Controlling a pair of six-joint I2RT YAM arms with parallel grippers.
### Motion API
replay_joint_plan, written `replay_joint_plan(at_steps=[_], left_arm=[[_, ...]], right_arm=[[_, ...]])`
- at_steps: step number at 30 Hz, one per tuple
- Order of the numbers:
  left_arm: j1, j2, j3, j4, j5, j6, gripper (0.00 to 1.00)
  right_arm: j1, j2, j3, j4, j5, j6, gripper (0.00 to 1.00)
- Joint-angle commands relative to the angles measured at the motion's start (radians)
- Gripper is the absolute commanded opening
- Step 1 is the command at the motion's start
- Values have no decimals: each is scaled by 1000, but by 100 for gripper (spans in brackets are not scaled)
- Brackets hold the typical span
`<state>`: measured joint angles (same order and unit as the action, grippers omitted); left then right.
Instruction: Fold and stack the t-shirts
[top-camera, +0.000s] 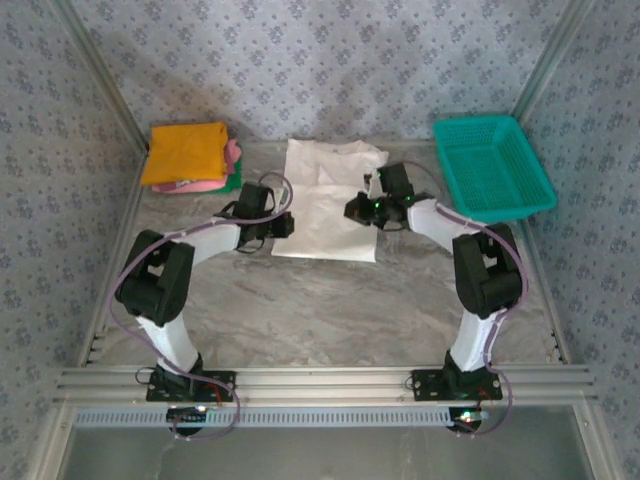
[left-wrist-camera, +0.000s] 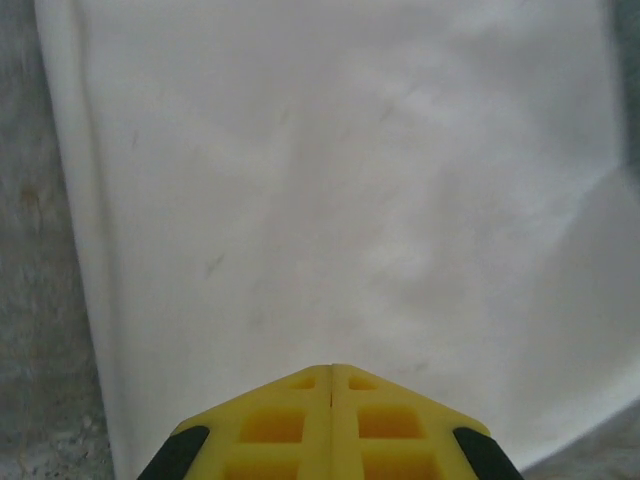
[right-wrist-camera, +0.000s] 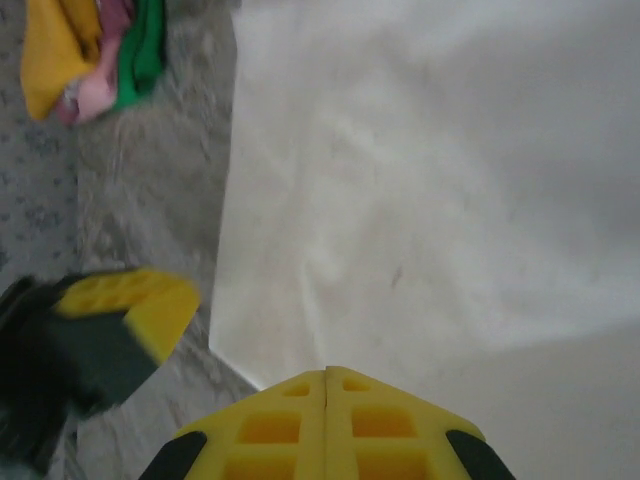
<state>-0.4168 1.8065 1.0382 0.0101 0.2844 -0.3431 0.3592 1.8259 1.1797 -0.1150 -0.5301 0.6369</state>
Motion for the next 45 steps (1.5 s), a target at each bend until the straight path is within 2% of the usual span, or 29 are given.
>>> replay_joint_plan(at_steps=[1,4,10,15,20,25,28,30,31,33,34,36,41,45], left_arm=[[9,36,-28,73,21,-29,3],[9,55,-76,100,15,-54,3],[3,24,-208,119,8,-102,2],[-59,-50,-324,97,-29,-165,1],[-128,-197,-417,18,-150,-209,6],[-119,-316,-363,-131,-230,-159,9],[-114,-428,-348,-201,-230,-180,20],[-93,-512,-377,-219,-195,-220,27],[-72,-556,-403,-215,-160,-248,37],[-35,-626,-463,-197,-75,-295,38],[-22,-653,-492,-189,-37,-317,49],[-12,-683,-535,-182,12,-341,62],[2,-680,-601,-135,107,-397,70],[4,-624,-609,-73,152,-418,70]], right_arm=[[-14,57,-112,66,-46,48,0],[-28,107,-170,138,-30,33,0],[-31,146,-250,139,-26,0,0],[-41,68,-354,127,5,0,0],[-18,-18,-453,118,25,11,0],[-9,-105,-378,-9,6,0,3],[8,-236,-340,-146,60,-51,9],[-3,-324,-349,-216,99,-48,23],[-21,-363,-364,-234,101,-43,27],[-72,-414,-406,-244,75,-39,33],[-102,-424,-426,-247,51,-41,36],[-141,-420,-446,-263,19,-58,37],[-170,-368,-450,-249,-38,-79,43],[-173,-337,-454,-201,-61,-63,46]])
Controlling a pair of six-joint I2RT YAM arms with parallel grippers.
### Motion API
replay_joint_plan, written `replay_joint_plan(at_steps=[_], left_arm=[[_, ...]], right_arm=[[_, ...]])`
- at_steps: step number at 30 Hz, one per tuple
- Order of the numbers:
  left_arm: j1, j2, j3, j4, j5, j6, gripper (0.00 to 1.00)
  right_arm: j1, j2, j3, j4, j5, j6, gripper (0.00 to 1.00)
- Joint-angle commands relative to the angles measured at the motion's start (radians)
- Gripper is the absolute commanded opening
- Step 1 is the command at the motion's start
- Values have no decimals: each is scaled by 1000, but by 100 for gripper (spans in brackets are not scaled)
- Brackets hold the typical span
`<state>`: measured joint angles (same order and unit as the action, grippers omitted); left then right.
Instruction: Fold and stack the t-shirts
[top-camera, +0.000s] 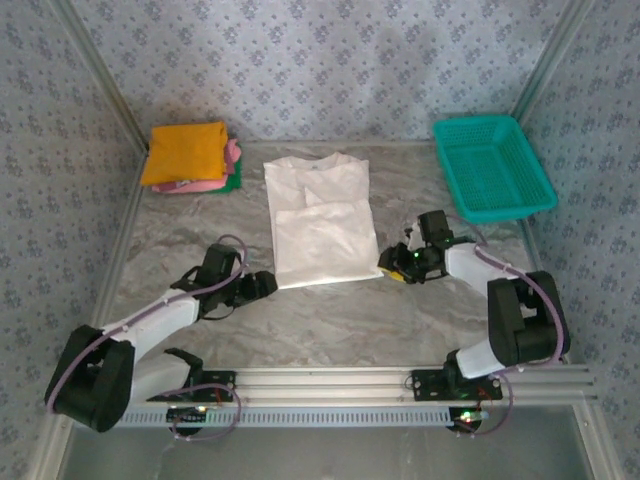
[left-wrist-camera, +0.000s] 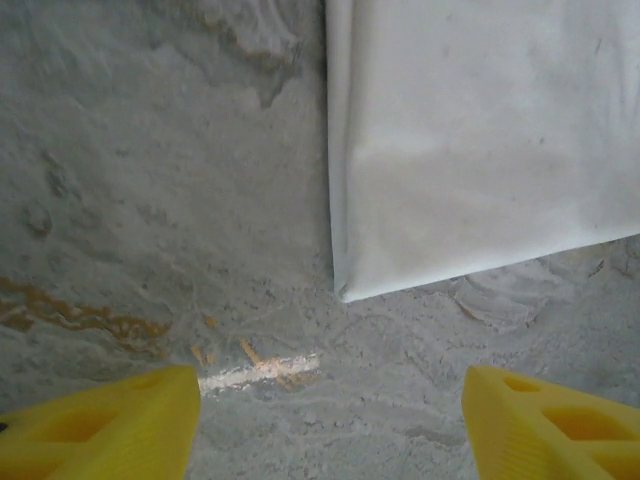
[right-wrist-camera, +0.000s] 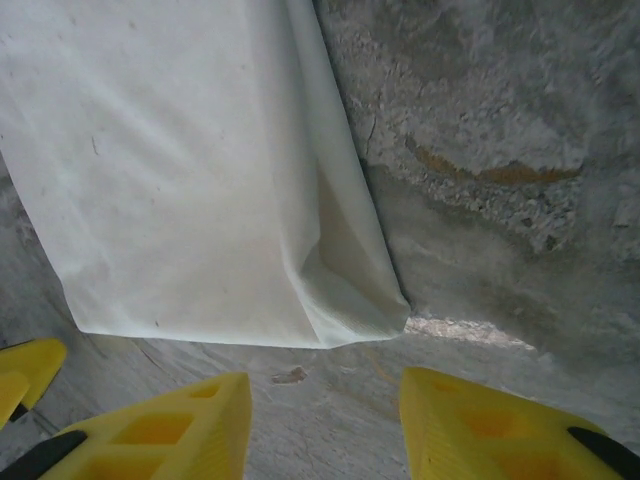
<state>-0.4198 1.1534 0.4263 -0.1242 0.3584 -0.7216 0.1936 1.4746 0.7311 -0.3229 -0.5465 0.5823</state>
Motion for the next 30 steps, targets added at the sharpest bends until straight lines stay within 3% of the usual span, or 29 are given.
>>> replay_joint_plan(at_steps=[1,6,10,21,30], left_arm=[[7,51,5,80,93,-44,70],[0,147,35,149,140,-54,62],[-28,179,93,84,106,-4,62],[-37,267,132,123,104,-7,59],[-37,318,154,134,91,2,57]], right_arm=[[-8,22,-5,12,-50,-9,46],[-4,50,-17,54,-60,9,46],[-4,67,-25,62,-46,2,46],[2,135,-13,90,-46,-7,47],[44,160,13,161,-35,39,40]])
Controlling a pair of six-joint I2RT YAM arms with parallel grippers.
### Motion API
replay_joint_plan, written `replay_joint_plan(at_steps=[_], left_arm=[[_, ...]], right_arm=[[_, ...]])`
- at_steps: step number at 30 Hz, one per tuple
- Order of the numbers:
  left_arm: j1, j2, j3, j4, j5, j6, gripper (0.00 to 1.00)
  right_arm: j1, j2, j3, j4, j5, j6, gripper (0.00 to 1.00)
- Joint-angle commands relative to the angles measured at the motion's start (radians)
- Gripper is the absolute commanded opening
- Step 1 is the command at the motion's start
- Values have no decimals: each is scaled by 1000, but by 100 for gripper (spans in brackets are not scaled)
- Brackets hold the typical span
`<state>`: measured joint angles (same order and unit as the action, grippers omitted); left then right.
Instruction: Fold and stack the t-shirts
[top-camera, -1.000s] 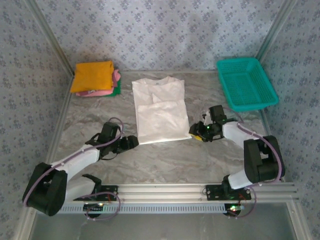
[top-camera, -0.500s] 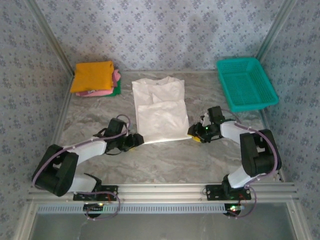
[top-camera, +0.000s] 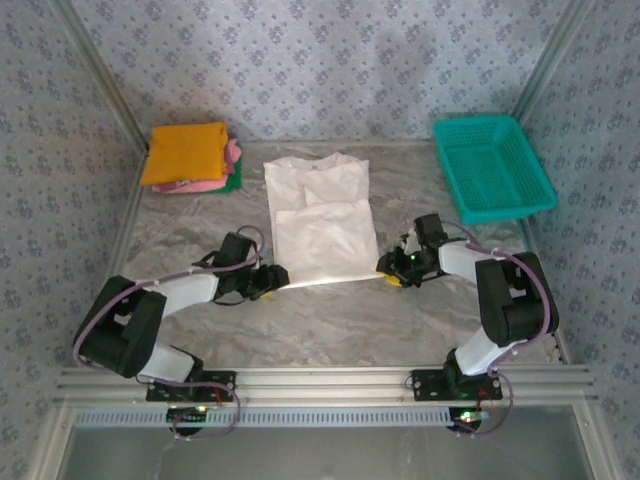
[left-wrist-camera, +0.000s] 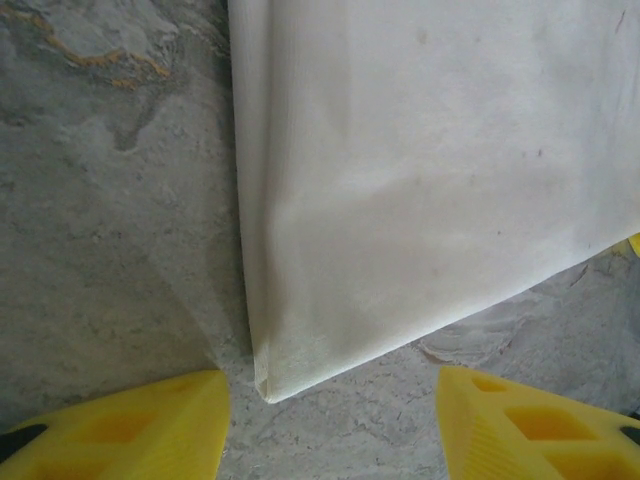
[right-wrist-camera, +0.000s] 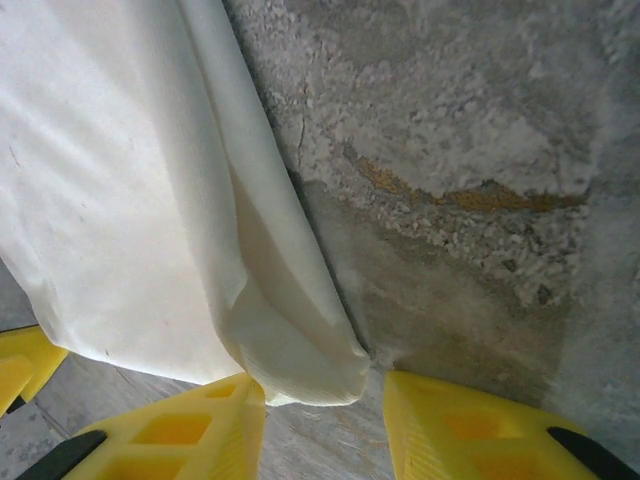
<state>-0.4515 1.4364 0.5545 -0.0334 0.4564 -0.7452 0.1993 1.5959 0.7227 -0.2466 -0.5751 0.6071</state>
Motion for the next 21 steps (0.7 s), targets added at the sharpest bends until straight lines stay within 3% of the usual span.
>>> replay_joint_plan(at_steps=[1,6,21], left_arm=[[-6,41,27,41,-10,26,58],[-5,67,53,21,-25,29,58],[-8,114,167,-56,-35,57,30]], right_arm=[[42,42,26,88,-5,14,41],[54,49,37,107,-12,48,41],[69,45,64,89,2,51,34]])
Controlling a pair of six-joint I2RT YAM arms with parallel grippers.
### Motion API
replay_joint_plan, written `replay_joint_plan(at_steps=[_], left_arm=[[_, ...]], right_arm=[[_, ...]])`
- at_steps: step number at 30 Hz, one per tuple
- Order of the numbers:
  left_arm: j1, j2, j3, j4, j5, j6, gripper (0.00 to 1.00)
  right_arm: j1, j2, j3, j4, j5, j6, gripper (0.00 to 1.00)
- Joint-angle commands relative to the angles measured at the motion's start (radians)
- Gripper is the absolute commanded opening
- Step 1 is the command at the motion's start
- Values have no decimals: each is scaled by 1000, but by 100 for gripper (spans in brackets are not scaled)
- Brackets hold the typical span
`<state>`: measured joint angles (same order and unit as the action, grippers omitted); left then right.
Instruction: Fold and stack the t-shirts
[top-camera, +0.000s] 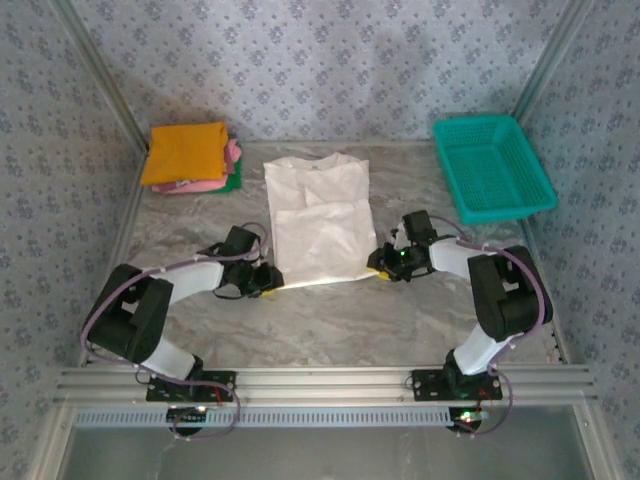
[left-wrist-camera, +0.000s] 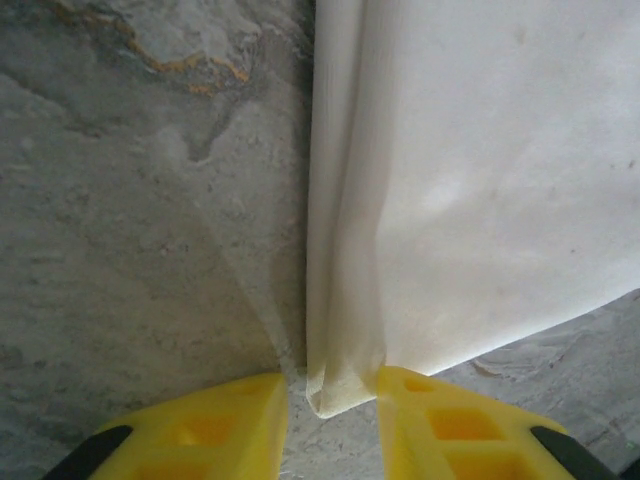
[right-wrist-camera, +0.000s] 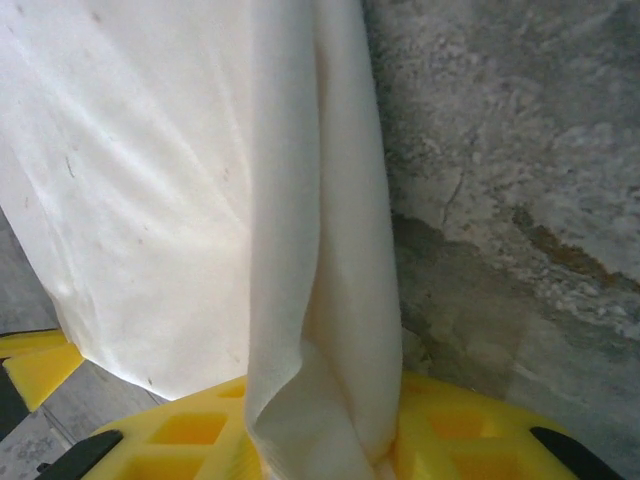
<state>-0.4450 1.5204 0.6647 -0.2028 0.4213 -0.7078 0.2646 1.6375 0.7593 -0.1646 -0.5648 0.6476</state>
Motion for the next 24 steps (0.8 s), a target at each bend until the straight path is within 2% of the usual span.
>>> replay_joint_plan(at_steps=[1,7,12,14,20,23,24], left_arm=[[-17,29,67,105,-3,23,31],[-23,78,93,100,12,30,34],[-33,85,77,109,9,24,32],[-32,77,75,96,-6,33,21],[-31,28,57,64,-38,41,3],[-18,-17,39,48,-50,39,0],[-12,-38,32,45,-54,37,0]], right_arm=[[2,4,29,6,-6,9,33],[3,19,26,30,-2,21,26],[4,16,20,25,-1,22,23],[3,16,18,22,-2,18,22],[1,-6,15,2,7,19,11],[0,-45,7,-7,10,22,0],[2,-64,6,-13,13,22,0]])
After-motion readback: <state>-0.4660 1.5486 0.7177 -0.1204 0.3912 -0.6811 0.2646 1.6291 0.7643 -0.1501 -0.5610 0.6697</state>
